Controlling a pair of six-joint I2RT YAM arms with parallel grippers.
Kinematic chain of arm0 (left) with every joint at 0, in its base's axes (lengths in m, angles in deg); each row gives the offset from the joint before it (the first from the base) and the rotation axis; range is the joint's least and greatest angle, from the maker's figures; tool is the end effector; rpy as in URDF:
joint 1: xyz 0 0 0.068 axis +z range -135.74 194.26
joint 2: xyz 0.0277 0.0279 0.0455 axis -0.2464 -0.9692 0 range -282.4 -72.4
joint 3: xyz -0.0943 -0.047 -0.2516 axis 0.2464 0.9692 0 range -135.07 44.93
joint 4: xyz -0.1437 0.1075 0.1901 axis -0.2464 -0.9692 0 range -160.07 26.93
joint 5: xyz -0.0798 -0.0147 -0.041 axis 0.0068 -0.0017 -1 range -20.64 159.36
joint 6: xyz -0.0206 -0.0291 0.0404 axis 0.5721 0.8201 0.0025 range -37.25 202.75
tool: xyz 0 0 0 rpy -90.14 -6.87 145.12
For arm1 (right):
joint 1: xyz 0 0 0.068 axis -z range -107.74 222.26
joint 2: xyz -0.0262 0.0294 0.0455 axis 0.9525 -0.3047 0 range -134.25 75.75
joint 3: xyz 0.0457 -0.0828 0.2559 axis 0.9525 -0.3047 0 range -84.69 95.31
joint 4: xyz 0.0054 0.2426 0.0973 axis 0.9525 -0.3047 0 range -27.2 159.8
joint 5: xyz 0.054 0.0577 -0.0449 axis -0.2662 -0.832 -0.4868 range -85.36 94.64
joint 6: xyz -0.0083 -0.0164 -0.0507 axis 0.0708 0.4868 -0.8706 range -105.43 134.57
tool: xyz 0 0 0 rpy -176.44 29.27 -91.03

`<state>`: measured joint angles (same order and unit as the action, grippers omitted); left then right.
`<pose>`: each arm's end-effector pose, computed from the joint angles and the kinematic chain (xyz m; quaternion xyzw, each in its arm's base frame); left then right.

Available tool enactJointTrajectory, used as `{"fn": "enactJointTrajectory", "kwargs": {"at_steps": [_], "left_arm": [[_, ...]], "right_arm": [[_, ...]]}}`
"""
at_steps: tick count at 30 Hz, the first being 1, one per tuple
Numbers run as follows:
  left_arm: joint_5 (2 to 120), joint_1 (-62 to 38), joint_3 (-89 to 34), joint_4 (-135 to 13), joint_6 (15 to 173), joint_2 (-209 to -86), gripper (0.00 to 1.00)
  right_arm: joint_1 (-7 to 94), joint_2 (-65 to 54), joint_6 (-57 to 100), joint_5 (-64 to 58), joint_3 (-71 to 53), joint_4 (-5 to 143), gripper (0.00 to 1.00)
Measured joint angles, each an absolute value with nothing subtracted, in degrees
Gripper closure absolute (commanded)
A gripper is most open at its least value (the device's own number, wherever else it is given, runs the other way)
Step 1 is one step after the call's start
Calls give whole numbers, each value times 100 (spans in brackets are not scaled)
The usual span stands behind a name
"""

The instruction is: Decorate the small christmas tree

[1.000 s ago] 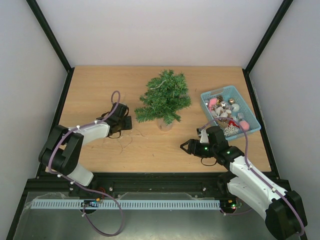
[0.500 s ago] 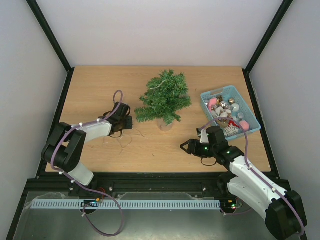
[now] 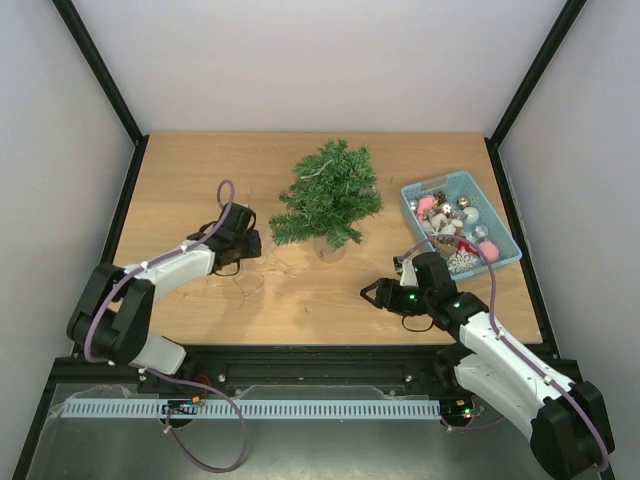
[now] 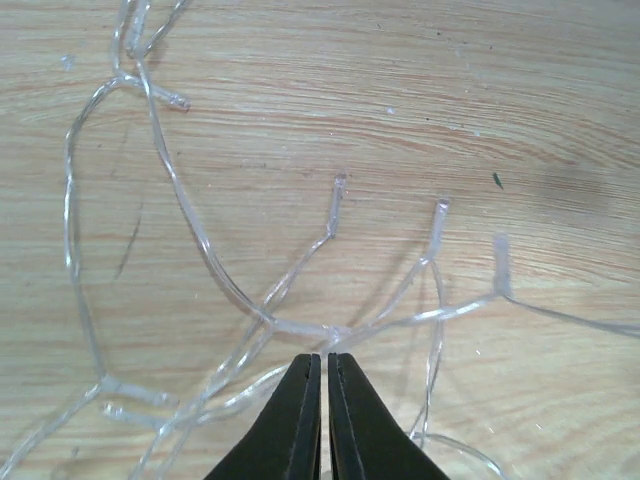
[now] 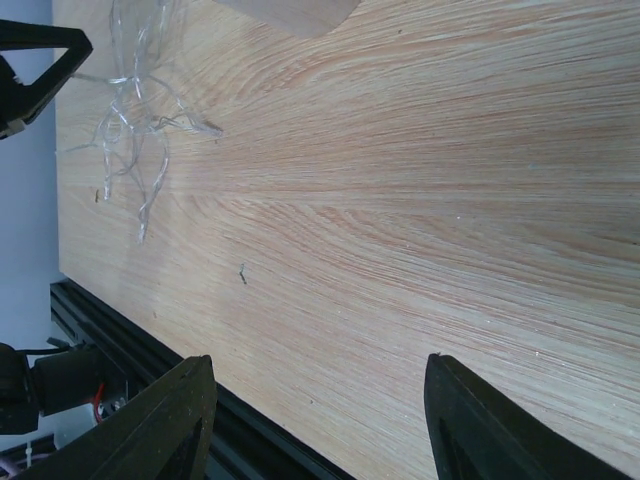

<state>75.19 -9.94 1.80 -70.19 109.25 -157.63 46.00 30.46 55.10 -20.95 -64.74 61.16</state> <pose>0.2673 -0.1163 0.1740 -0.0364 0.9356 -0.1060 0.3349 0.1450 0.0888 0.1912 0.0037 0.8672 0.4153 0.2747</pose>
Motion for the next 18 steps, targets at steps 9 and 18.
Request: {"fn": "enactJointTrajectory", "kwargs": {"at_steps": [9,18], "left_arm": [[7158,-994,335,-7928,11384,-14412,92],[6494,-1012,353,-8704,11668,-13309,91]], "right_arm": [[4600,3229,5561,-2171,-6538,6116,41],[4598,3360,5615,-2342,-6682,6116,41]]}}
